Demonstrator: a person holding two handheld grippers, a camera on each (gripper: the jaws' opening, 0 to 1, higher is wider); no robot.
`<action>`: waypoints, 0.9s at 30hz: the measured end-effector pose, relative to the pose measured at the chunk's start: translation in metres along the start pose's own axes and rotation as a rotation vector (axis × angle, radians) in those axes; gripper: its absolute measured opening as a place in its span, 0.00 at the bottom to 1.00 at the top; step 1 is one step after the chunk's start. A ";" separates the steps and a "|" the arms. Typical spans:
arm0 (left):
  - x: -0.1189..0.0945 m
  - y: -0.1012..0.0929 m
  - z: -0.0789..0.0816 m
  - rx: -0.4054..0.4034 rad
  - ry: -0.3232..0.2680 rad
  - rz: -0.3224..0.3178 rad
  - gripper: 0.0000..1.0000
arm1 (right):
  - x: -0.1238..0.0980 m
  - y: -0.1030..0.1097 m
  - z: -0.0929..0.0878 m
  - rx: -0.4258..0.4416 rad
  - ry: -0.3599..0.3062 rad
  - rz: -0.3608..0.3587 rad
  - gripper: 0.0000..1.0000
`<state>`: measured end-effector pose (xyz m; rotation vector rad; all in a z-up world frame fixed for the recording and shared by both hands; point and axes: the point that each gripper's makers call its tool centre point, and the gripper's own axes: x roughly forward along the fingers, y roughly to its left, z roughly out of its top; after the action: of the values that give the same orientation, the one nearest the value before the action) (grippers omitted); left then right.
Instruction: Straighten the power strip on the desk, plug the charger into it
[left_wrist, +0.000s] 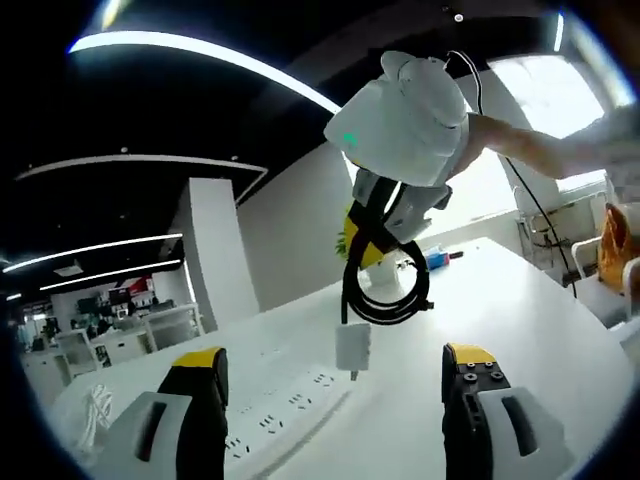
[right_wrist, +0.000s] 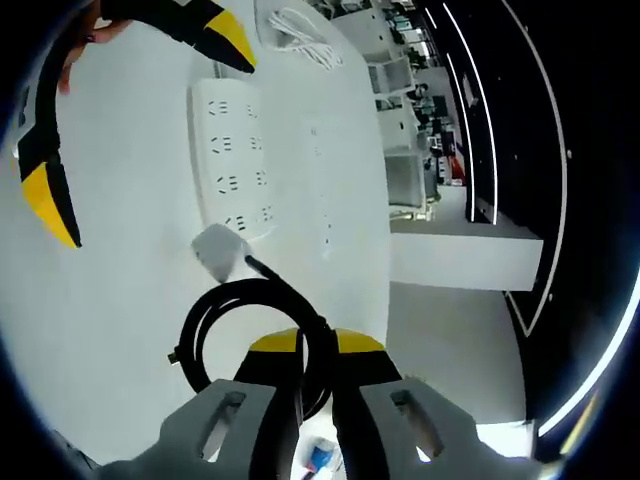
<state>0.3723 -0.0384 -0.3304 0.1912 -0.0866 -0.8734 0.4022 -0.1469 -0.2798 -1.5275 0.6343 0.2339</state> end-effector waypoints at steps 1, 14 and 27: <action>0.002 0.001 0.000 -0.007 0.002 0.001 0.90 | 0.000 -0.001 0.000 -0.004 -0.001 0.001 0.07; 0.038 0.013 -0.015 -0.029 0.049 0.009 0.89 | 0.002 -0.003 0.013 -0.003 -0.018 0.005 0.07; 0.066 -0.001 -0.015 0.019 0.076 0.007 0.76 | 0.002 -0.010 0.013 -0.010 -0.013 -0.007 0.07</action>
<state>0.4156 -0.0877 -0.3457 0.2415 -0.0244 -0.8581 0.4119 -0.1357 -0.2732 -1.5361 0.6182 0.2413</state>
